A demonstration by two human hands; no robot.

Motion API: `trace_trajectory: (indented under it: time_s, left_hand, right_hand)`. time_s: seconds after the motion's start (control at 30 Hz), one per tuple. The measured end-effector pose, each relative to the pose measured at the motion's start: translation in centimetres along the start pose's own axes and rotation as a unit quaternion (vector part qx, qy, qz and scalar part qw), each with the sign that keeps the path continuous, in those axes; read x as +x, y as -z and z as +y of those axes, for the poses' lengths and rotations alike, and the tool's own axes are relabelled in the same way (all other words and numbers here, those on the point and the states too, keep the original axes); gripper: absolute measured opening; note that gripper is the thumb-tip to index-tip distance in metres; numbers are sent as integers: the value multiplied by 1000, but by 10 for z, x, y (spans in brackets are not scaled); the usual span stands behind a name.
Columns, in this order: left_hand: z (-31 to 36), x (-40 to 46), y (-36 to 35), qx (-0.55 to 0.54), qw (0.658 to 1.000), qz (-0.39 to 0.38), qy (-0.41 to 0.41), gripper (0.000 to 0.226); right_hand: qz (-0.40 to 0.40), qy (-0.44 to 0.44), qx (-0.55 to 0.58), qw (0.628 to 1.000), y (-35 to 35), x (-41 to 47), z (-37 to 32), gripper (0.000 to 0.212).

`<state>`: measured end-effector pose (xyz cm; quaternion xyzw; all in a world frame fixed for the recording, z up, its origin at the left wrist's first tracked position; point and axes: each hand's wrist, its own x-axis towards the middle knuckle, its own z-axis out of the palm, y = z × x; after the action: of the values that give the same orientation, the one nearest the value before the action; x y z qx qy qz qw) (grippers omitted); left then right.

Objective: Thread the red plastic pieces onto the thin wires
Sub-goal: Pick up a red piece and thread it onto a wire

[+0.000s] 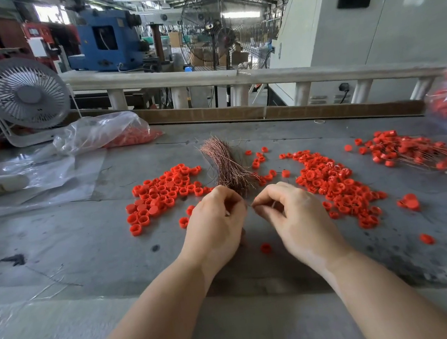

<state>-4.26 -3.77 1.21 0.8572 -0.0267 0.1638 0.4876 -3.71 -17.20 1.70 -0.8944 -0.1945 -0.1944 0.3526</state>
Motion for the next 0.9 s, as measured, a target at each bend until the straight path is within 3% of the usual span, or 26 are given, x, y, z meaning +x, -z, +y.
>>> trace_trajectory:
  time_s: [0.17,0.53,0.9]
  left_hand:
    - [-2,-1,-1,-32,999,5,20,23]
    - [-11,5,-5,11,999,-33,32,23]
    - [-3,20,1,-42,984,-122,124,22]
  right_hand:
    - [12,-50,-35,998,-2,0,8,9]
    - [-12,-122,-46,991,-2,3,11,8]
    - [-125,-142,-92,978,9,25,9,17]
